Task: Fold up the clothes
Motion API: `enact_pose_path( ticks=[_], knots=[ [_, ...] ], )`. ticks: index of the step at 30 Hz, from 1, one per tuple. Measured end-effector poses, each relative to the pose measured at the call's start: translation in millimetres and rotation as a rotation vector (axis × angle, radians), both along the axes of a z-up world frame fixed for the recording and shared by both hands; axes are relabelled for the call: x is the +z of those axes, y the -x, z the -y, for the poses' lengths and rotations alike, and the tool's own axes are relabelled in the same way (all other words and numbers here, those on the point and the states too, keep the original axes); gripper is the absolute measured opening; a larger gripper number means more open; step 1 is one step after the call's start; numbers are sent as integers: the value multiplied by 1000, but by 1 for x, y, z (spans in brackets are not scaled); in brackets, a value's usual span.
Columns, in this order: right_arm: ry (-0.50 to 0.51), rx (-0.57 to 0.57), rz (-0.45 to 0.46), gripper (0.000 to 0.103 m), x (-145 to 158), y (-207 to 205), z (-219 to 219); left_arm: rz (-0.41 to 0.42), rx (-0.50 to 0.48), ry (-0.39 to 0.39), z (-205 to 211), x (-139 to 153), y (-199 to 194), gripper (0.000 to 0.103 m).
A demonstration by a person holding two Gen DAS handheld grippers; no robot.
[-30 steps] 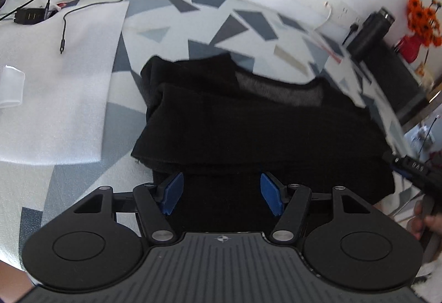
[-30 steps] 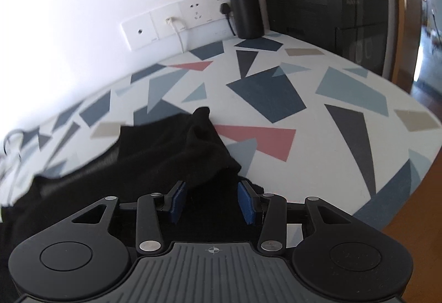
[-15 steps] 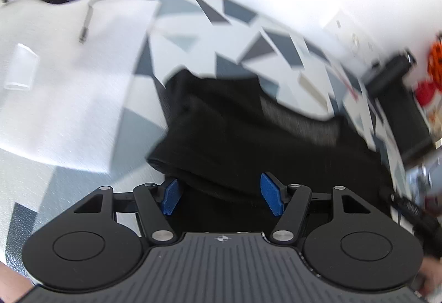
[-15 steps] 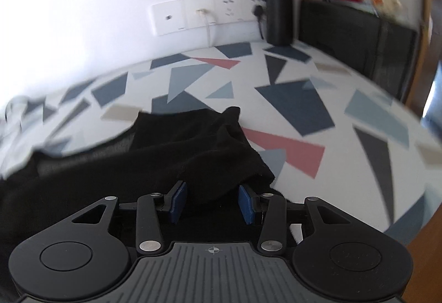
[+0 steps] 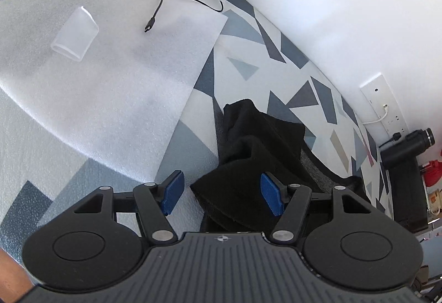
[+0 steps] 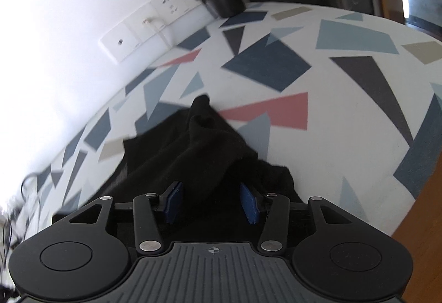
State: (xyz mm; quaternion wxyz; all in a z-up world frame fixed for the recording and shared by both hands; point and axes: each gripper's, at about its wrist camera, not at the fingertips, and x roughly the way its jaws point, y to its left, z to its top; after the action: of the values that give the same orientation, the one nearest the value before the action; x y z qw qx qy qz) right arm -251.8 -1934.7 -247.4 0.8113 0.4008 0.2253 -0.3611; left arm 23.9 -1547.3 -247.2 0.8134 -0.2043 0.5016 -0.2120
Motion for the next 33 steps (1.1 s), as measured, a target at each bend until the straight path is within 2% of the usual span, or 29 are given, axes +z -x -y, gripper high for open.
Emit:
enact_pose_path(
  ticks=[2,3,4,6,9,13,16,18,22,26,28,33],
  knots=[
    [-2,-34,25,33,1,0,3,2,-27,1,3,3,-1,51],
    [-5,-46,46,21,2,2,4,3,-44,1,5,5,-1,39],
    [-11,-53,65,18,3,4,6,7,-57,-6,7,8,0,31],
    [-19,-64,97,16,5,8,9,17,-80,-6,9,13,3,27],
    [-27,-70,100,15,4,9,11,31,-111,-11,12,19,7,27],
    [-39,-81,95,17,1,8,8,46,-96,-77,8,23,10,27],
    [-35,-79,105,16,3,8,6,72,-98,-74,2,31,15,27],
    [-30,-68,115,16,5,8,4,74,-136,-74,2,36,18,27],
    [-40,-61,108,17,5,5,2,-10,-182,-37,0,37,26,28],
    [-61,-69,110,21,1,7,1,-52,-221,-5,5,29,33,29],
    [-65,-63,104,23,0,8,1,-89,-216,9,7,20,31,38],
    [-99,-70,99,25,-1,10,5,-128,-160,30,8,7,23,38]
  ],
)
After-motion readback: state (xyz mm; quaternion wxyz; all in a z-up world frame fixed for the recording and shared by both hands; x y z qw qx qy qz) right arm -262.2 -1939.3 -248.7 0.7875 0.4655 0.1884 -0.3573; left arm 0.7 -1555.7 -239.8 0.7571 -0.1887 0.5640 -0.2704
